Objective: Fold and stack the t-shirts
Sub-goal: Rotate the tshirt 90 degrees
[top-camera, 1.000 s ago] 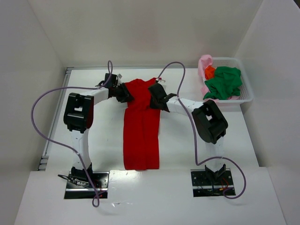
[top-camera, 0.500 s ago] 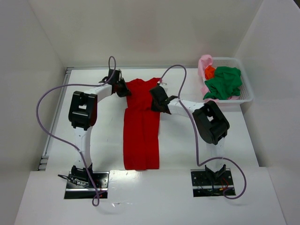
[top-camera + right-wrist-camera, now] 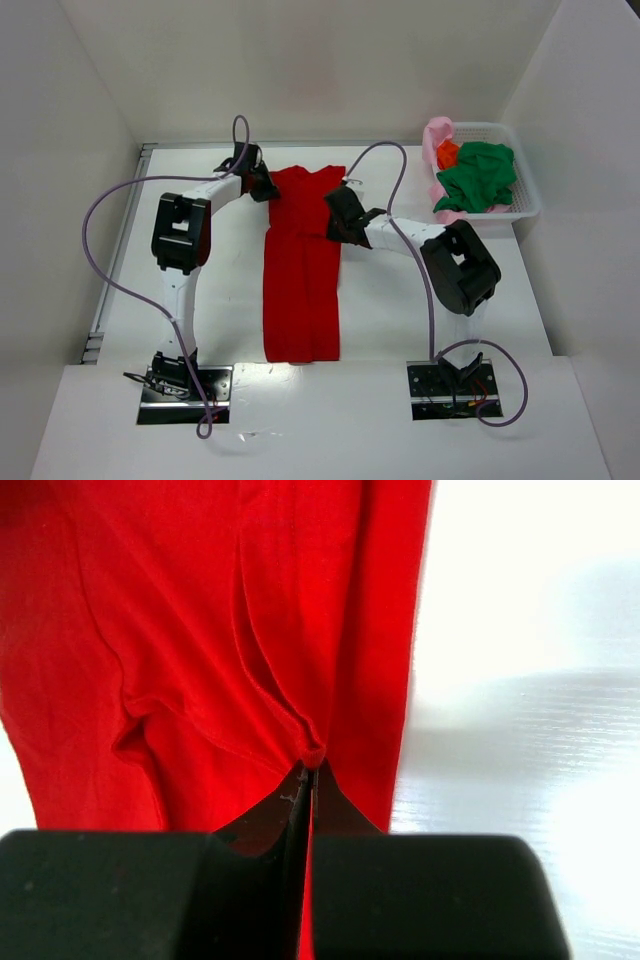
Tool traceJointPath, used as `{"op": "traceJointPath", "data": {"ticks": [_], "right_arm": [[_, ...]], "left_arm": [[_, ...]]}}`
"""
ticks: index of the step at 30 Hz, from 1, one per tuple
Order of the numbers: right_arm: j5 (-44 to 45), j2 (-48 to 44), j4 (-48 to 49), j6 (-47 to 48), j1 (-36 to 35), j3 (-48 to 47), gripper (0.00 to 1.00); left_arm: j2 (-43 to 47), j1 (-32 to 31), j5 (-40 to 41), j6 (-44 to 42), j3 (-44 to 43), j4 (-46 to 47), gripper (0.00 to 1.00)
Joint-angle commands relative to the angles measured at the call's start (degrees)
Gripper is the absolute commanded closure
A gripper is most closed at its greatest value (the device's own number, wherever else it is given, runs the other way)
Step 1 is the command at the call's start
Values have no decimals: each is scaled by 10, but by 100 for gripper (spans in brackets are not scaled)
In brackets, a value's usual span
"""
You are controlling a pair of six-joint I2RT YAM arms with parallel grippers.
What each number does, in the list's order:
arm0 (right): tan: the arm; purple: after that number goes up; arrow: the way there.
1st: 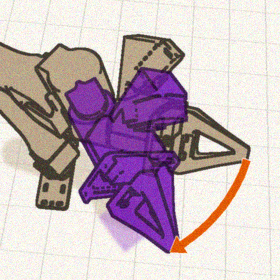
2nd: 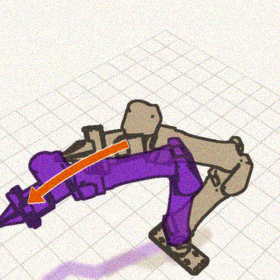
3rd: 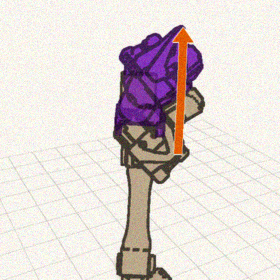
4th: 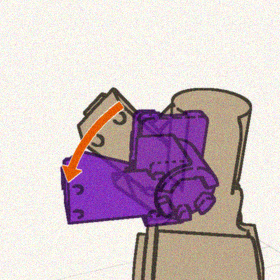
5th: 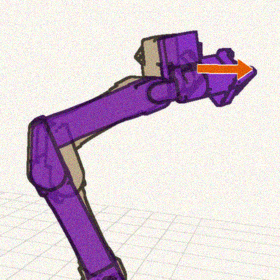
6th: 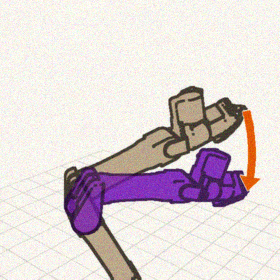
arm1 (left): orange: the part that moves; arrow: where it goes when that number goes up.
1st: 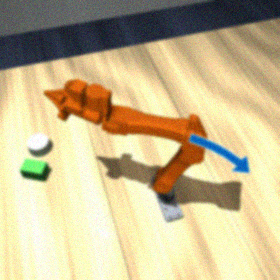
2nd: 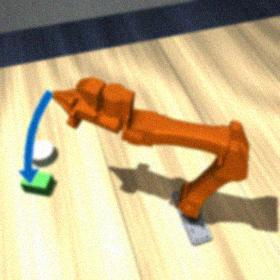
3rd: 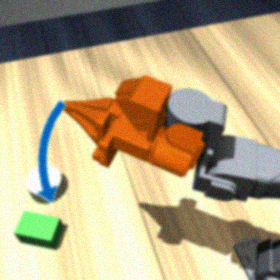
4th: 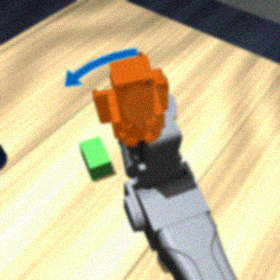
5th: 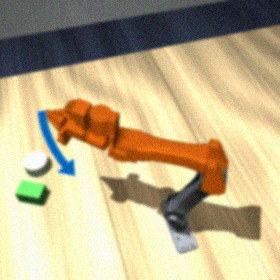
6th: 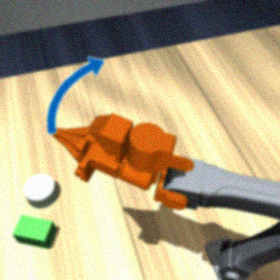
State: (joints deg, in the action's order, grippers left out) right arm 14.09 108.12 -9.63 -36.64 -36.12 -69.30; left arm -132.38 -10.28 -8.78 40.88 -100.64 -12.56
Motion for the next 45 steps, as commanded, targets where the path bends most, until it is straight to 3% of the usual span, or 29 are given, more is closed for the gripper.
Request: {"op": "traceJointPath", "data": {"ticks": [1, 6, 9, 11, 14, 20, 28, 39, 45], "right_arm": [[2, -29, 19, -11, 3, 12, 98], [2, -24, 19, -11, 3, 12, 94], [13, -19, 7, -18, 3, 12, 81], [23, -19, 1, -24, 3, 7, 64], [46, -31, -6, -29, 3, -5, 59], [60, -35, 6, 9, 25, -68, 56], [66, 92, -35, 78, 37, -231, 46], [50, 207, -79, 98, 37, -337, 46], [56, 234, -94, 98, 37, -364, 56]], "left_arm": [[-28, 4, 24, -10, -16, -16, 89], [-28, 4, 24, -10, -22, -21, 88], [-28, 4, 29, -10, -22, -21, 88], [-23, 4, 29, -10, -10, -21, 88], [-17, 9, 29, -10, -4, -21, 88], [-17, 9, 3, -15, 1, -10, 84], [-17, 9, -16, -26, 1, -10, 82], [-17, 9, -21, -31, 1, -10, 82], [-17, 9, -21, -31, 1, -10, 82]]}}
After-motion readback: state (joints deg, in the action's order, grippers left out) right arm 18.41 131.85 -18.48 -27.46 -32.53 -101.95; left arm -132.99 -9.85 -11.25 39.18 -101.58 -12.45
